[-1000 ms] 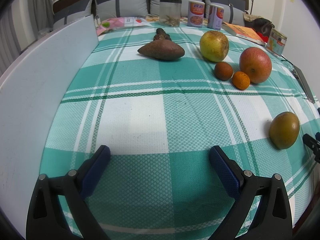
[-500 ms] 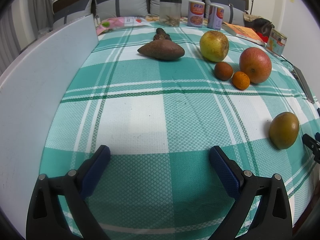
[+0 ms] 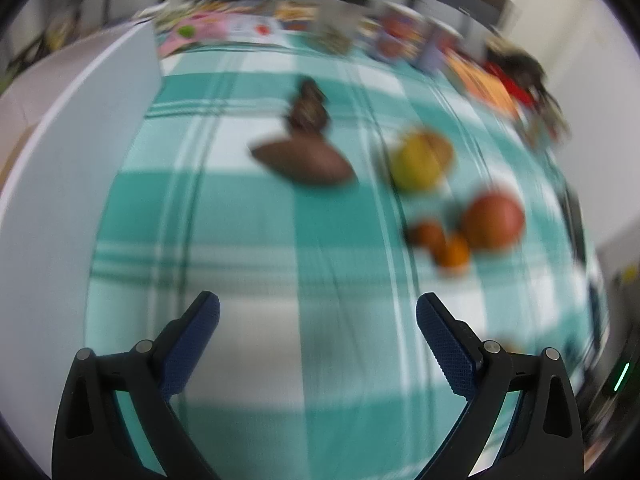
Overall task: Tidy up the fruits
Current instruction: 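Reach the left gripper to the remaining sweet potato and close on it, then lift the sweet potato off the cloth with the left gripper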
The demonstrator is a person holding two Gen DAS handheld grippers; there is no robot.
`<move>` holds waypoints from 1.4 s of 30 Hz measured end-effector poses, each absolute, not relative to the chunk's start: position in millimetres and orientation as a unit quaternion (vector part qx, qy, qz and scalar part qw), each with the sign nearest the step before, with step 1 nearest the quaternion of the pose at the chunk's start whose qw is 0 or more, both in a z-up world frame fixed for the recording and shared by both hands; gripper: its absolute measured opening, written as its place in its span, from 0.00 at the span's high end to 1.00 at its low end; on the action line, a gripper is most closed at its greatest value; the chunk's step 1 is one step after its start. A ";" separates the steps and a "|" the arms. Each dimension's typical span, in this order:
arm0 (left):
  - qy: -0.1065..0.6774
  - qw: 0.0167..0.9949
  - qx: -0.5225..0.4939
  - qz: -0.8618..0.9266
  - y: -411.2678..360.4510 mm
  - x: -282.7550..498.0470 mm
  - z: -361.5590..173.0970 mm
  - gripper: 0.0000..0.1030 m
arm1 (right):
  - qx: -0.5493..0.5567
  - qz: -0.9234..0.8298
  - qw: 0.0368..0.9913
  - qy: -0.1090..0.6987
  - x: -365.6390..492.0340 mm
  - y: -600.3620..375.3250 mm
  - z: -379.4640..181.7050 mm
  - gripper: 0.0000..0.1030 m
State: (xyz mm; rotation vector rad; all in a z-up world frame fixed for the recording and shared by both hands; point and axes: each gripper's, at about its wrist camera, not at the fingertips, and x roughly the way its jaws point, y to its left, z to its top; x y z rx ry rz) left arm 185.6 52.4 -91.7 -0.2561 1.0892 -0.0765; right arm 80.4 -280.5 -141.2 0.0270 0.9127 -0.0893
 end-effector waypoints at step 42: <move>0.612 0.783 -0.084 -0.075 73.1 209.1 -102.6 0.52 | 0.015 -0.046 0.896 0.442 80.1 -282.4 -142.0 0.00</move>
